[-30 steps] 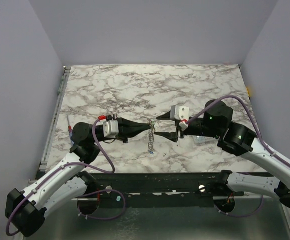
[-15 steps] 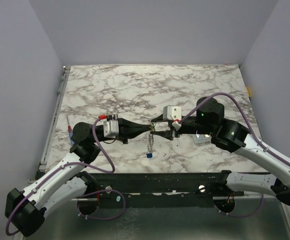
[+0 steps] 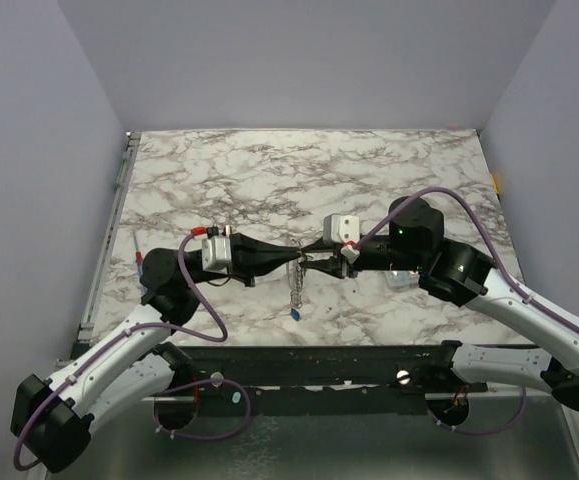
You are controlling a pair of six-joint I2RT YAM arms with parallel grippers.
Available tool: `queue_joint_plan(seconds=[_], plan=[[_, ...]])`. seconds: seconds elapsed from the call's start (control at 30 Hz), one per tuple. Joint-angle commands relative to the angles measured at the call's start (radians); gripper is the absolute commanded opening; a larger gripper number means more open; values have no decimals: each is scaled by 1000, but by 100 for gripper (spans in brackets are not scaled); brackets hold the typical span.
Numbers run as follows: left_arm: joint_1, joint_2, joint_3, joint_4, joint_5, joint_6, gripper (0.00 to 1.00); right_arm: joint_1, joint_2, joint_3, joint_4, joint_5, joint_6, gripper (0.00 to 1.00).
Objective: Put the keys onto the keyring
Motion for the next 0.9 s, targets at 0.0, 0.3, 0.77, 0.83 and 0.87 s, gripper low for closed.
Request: queue_joint_plan(seconds=[0.0, 0.3, 0.77, 0.83, 0.87], plan=[[12, 12, -11, 122, -59, -62, 0, 4, -18, -23, 26, -10, 21, 29], [12, 24, -17, 135, -72, -68, 0, 4, -34, -37, 98, -43, 60, 27], [14, 26, -28, 175, -85, -94, 0, 4, -5, -47, 121, -40, 84, 1], [14, 24, -29, 175, -86, -95, 0, 4, -2, -43, 121, -30, 86, 1], [14, 23, -30, 175, -86, -92, 0, 4, -2, -39, 117, -20, 89, 1]])
